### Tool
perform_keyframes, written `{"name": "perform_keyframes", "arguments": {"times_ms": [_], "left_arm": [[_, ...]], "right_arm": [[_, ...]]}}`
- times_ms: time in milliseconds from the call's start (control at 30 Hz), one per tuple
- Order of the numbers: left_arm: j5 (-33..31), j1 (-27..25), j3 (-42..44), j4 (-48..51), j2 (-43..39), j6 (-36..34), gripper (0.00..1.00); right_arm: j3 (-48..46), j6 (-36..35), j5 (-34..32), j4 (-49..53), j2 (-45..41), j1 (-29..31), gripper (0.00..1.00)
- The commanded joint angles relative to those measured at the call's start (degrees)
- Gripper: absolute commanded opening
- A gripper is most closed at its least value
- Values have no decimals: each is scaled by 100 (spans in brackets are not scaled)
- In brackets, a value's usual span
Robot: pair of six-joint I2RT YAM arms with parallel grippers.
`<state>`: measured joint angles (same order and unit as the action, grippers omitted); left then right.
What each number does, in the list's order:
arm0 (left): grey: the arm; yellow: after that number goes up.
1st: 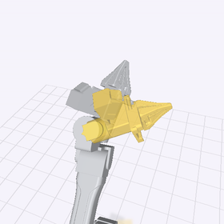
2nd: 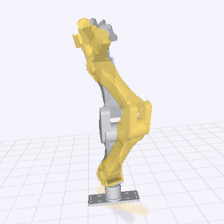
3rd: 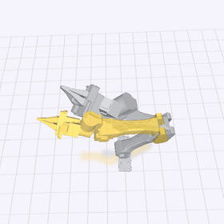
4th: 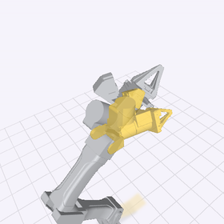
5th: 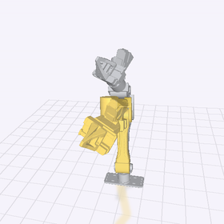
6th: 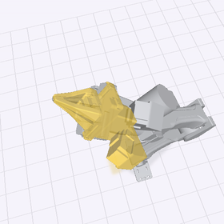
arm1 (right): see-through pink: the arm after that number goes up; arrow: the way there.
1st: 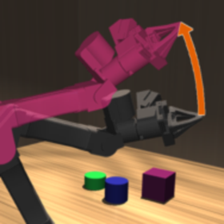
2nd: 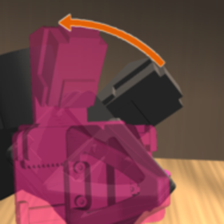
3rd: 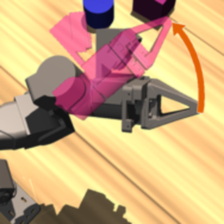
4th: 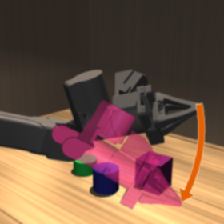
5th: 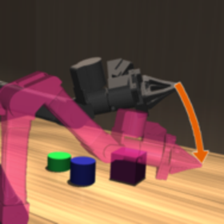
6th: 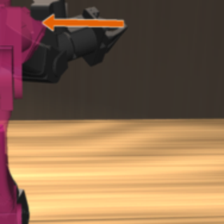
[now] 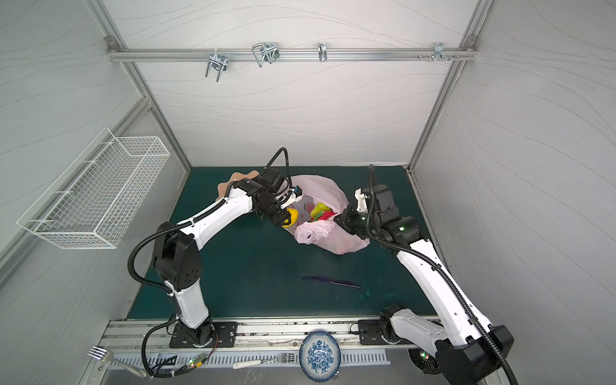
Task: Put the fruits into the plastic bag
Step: 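Carry the lemon with the left gripper into the bag opening, then lower the lemon into the bag and open the left gripper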
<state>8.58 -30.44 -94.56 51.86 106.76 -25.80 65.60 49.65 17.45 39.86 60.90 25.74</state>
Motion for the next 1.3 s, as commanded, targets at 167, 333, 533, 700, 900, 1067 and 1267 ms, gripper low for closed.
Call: {"name": "perform_keyframes", "arguments": {"times_ms": [167,333,533,700,900,1067,1267], "left_arm": [[333,-24,-722,151,506,-73,11],[415,-73,-565,-11,518,21,9],[308,-180,-232,-336,459,91,9],[140,-288,-270,-739,617,392,9],[188,-359,-564,-1128,850,818,14],[574,-410,-1076,-1090,1200,1277,17],[770,-618,-1280,-1213,1384,1666,23]], "right_arm": [[-32,10,55,-70,0,-40,0],[-25,15,54,-100,35,-42,0],[-30,11,60,-135,77,-42,0],[-30,14,83,-153,109,-42,0],[-31,45,101,-170,125,-42,0],[-39,63,110,-192,126,-34,0],[-30,63,115,-206,115,-33,0]]}}
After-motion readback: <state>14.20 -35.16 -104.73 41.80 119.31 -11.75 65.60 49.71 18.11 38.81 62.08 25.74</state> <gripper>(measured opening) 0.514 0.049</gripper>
